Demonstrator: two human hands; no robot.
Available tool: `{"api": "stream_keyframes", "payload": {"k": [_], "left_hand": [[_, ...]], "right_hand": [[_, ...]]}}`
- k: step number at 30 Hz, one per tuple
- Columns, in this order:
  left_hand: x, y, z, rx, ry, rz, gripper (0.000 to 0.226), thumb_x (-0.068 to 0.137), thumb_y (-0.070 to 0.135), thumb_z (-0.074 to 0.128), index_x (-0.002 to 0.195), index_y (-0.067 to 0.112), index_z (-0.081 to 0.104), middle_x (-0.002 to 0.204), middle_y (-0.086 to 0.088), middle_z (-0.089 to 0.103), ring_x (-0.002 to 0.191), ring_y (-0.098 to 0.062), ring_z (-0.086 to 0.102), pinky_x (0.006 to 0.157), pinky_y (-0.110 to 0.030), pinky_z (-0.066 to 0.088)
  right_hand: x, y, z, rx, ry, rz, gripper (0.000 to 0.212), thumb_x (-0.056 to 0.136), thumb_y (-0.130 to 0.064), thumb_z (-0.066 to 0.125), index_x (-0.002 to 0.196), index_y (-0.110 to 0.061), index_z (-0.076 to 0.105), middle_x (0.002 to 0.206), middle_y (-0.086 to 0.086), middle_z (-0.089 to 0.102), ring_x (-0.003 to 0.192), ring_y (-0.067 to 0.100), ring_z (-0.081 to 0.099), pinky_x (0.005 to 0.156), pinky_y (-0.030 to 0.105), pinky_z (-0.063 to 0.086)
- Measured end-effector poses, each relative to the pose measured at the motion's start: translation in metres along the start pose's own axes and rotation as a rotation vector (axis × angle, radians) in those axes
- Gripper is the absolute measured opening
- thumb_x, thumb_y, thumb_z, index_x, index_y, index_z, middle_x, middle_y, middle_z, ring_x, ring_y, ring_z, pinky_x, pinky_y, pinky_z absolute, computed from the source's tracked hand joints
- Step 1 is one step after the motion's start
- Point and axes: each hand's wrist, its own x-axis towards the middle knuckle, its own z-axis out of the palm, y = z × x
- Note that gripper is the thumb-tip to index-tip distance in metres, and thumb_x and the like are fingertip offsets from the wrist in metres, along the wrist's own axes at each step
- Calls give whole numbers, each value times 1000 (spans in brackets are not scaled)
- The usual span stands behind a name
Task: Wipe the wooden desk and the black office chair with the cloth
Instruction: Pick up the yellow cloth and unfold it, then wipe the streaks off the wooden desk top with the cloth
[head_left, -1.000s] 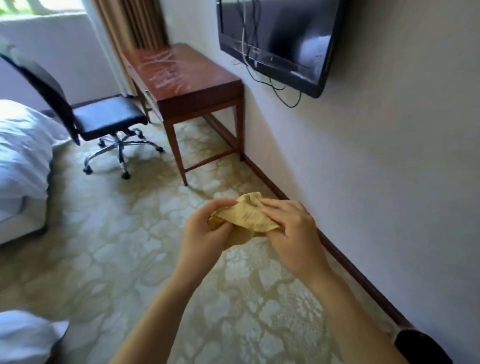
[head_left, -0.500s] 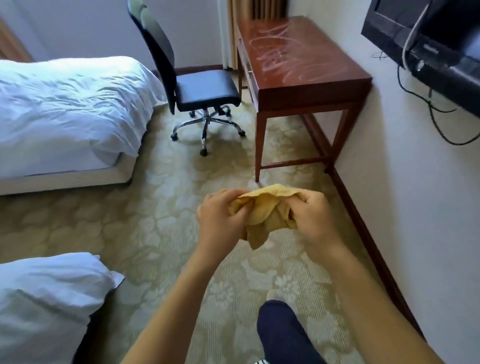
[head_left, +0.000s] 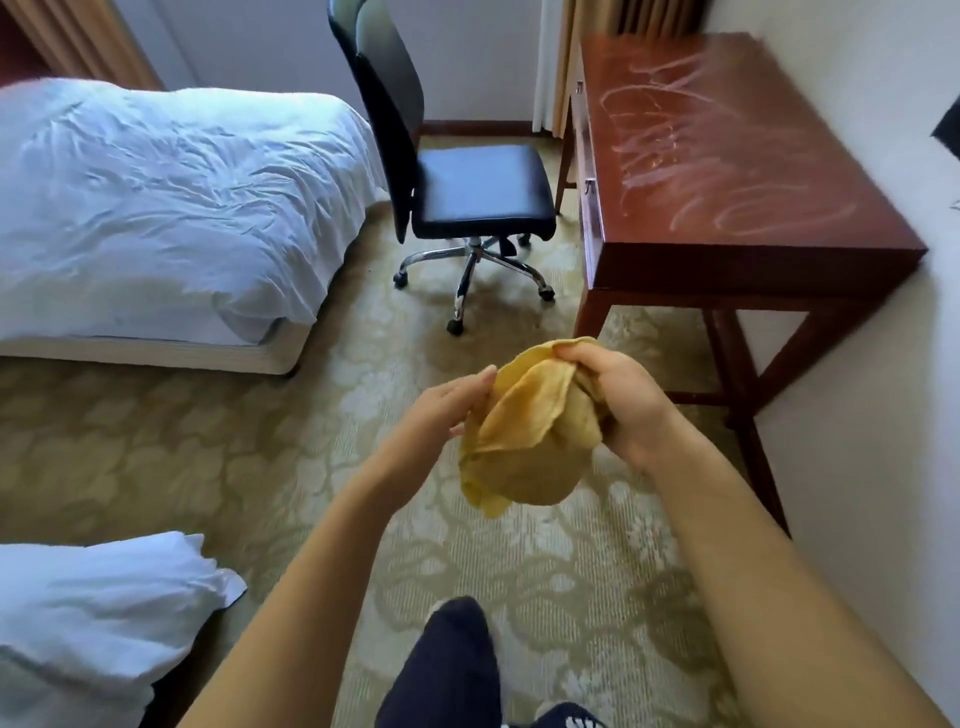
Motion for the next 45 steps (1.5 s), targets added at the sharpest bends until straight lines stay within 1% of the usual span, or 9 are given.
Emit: {"api": "stream_keyframes", "payload": {"k": [7, 11, 16, 20, 24, 27, 35, 41, 45], "left_hand": [[122, 14, -56, 16, -118, 52, 41, 74, 37, 77, 112, 28, 64, 98, 9, 70, 91, -7, 67, 72, -17, 51], [204, 40, -83, 87, -45, 56, 23, 91, 32, 61, 93, 10, 70, 81, -4, 66, 76, -15, 61, 71, -30, 48], [297, 69, -104, 157, -213, -98, 27, 90, 41, 61, 86, 18, 73, 76, 1, 70, 70, -10, 65, 61, -21, 51], [368, 84, -96, -71, -396, -275, 40, 80, 39, 67, 108, 11, 69, 92, -8, 70, 80, -18, 66, 72, -29, 53], [431, 96, -88, -189, -474, -244, 46, 70, 21, 77, 114, 20, 66, 106, -7, 70, 93, -21, 68, 77, -35, 57], [477, 102, -74, -176, -441, -199, 51, 64, 10, 79, 111, 25, 69, 106, -9, 69, 96, -24, 67, 79, -40, 56], [590, 139, -8, -41, -172, -121, 21, 90, 26, 61, 78, 33, 77, 83, 6, 74, 80, -10, 66, 66, -23, 53], [652, 153, 15, -160, -9, -235, 20, 96, 26, 54, 110, 24, 68, 114, -10, 68, 106, -24, 62, 100, -47, 47], [684, 146, 1, -144, -181, -178, 46, 75, 23, 77, 118, 32, 64, 99, -3, 69, 90, -18, 67, 73, -32, 56]], "right_hand": [[133, -45, 0, 113, 47, 20, 35, 96, -27, 49, 72, -15, 70, 69, 2, 68, 64, 11, 66, 62, 26, 54], [190, -76, -10, 193, 97, 1, 43, 95, -28, 48, 63, -22, 76, 71, -1, 71, 66, 8, 68, 55, 20, 53], [233, -89, -35, 369, 185, 89, 41, 95, -36, 47, 79, -16, 79, 88, 7, 74, 82, 18, 70, 67, 28, 57], [268, -82, -66, 688, 310, 185, 55, 97, -44, 38, 107, -1, 70, 115, 18, 66, 106, 29, 64, 89, 39, 50], [303, -78, -92, 844, 331, 143, 55, 93, -49, 46, 88, -3, 76, 93, 11, 69, 79, 21, 67, 66, 28, 57], [336, -88, -118, 688, 372, 128, 42, 88, -51, 51, 96, -17, 75, 88, 5, 66, 75, 17, 60, 65, 27, 49], [421, -138, -203, 40, 459, -169, 73, 77, -69, 52, 141, -42, 30, 148, -12, 33, 132, 5, 35, 107, 29, 30], [470, -168, -245, -105, 259, -239, 67, 75, -37, 76, 132, -22, 46, 114, 3, 63, 99, 2, 63, 77, 16, 50], [491, -175, -268, -146, 228, -105, 32, 78, -22, 75, 105, -7, 65, 90, 4, 72, 79, 11, 68, 63, 19, 52]]}}
